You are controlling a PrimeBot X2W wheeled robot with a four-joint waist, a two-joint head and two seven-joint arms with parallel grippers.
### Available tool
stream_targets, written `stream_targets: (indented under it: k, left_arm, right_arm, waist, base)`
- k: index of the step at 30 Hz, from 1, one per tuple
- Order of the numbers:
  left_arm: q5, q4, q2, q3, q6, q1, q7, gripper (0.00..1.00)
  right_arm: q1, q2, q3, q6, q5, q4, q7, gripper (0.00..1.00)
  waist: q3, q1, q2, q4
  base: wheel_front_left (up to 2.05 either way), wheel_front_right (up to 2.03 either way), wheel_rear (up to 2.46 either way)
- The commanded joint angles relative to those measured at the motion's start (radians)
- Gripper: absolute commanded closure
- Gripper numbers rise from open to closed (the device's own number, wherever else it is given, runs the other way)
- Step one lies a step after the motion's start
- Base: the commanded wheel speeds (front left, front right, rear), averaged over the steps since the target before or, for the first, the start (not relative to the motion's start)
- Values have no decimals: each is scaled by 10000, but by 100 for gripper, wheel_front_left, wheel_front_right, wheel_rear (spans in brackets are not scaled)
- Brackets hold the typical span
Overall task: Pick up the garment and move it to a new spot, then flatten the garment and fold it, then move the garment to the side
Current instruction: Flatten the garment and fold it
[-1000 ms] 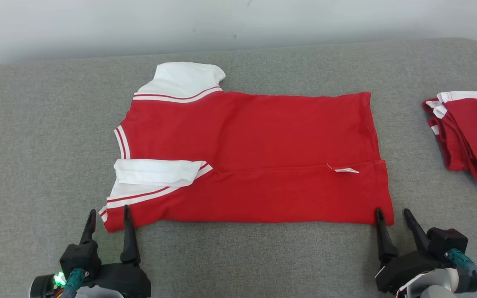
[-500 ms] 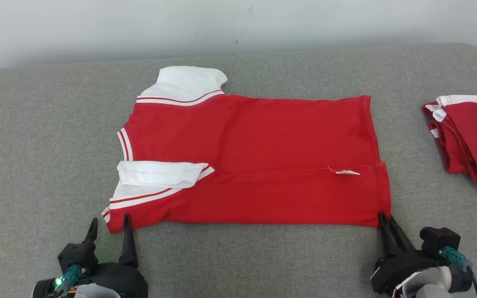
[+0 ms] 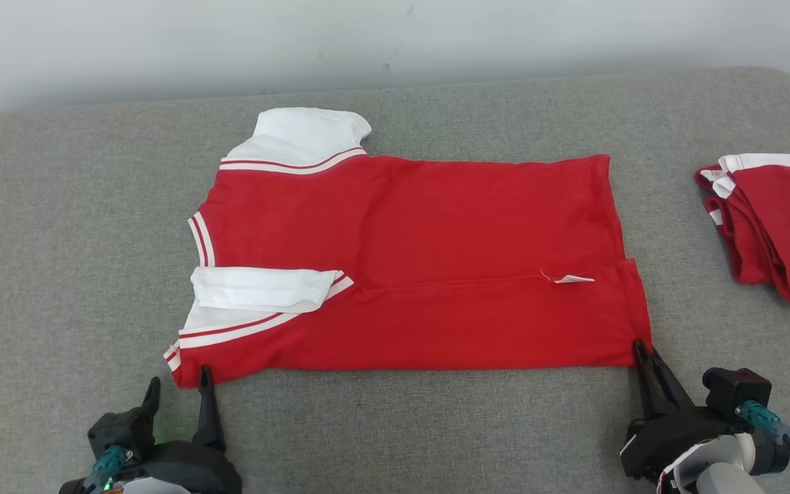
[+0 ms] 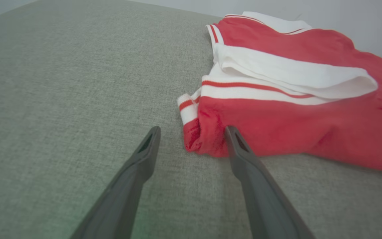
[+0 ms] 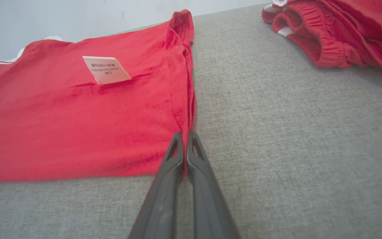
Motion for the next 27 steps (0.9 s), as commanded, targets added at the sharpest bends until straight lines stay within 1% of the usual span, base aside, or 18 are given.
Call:
stream_targets:
  k: [1,4,5,6,7,9,10,11,15,21,26,27]
  left_arm:
    - [-86,133,2,-6,-8,-146,-29,0]
    - [-184,449,1,-95,-49,-318,-28,0]
    - [-249,581,2,-106,-40,-344,-28,24]
    - [-260,684,2,-140,-50,-389,-28,49]
    - [-285,823,-1,-191,-85,-433,-28,53]
    - [-378,1064,-2,-238,-89,-555,-26,79]
    - [-423,1167,-1,-252,-107,-614,-26,96]
    - [-468,1241,-1,-256,-124,-659,-26,100]
    - [-447,1128,1,-179,-143,-791,-26,100]
    - [-452,783,1,-49,-207,-448,-28,100]
    - [-517,695,4,-122,-269,126,-28,100]
    - [-532,699,5,-165,-296,393,-28,100]
  right_arm:
    - [-41,-85,23,-28,54,-56,-2,100]
    - [-14,-151,64,-28,12,-93,-2,100]
    - [-8,-157,80,-28,0,-97,-2,100]
    - [-1,-159,89,-28,-1,-101,-2,100]
    - [4,-163,97,-28,-1,-105,-2,100]
    - [13,-166,126,-28,-10,-102,-2,100]
    - [5,-159,142,-28,-12,-96,-2,100]
    - [-12,-145,163,-28,-10,-89,-2,100]
    - [-95,-79,228,-28,75,-44,-2,100]
    - [-59,-95,181,-28,122,31,-2,100]
    - [222,-82,176,-28,125,140,-2,100]
    - [356,-57,225,-28,137,194,-2,100]
  waist:
    - [17,0,0,-22]
    - [13,0,0,-37]
    - [1,0,0,-46]
    - [-12,0,0,-53]
    - [-23,0,0,-58]
    - [-40,0,0,-62]
    - [-41,0,0,-63]
    - [-37,0,0,-64]
    - [-1,0,0,-61]
    - [-137,0,0,-51]
    - [-569,0,0,-14]
    - [-802,0,0,2]
  base:
    - [0,0,0]
    - [0,0,0]
    - [0,0,0]
    - [0,0,0]
    - [0,0,0]
    - [0,0,0]
    - [0,0,0]
    - [0,0,0]
    - [0,0,0]
    - [0,0,0]
    - [0,0,0]
    - [0,0,0]
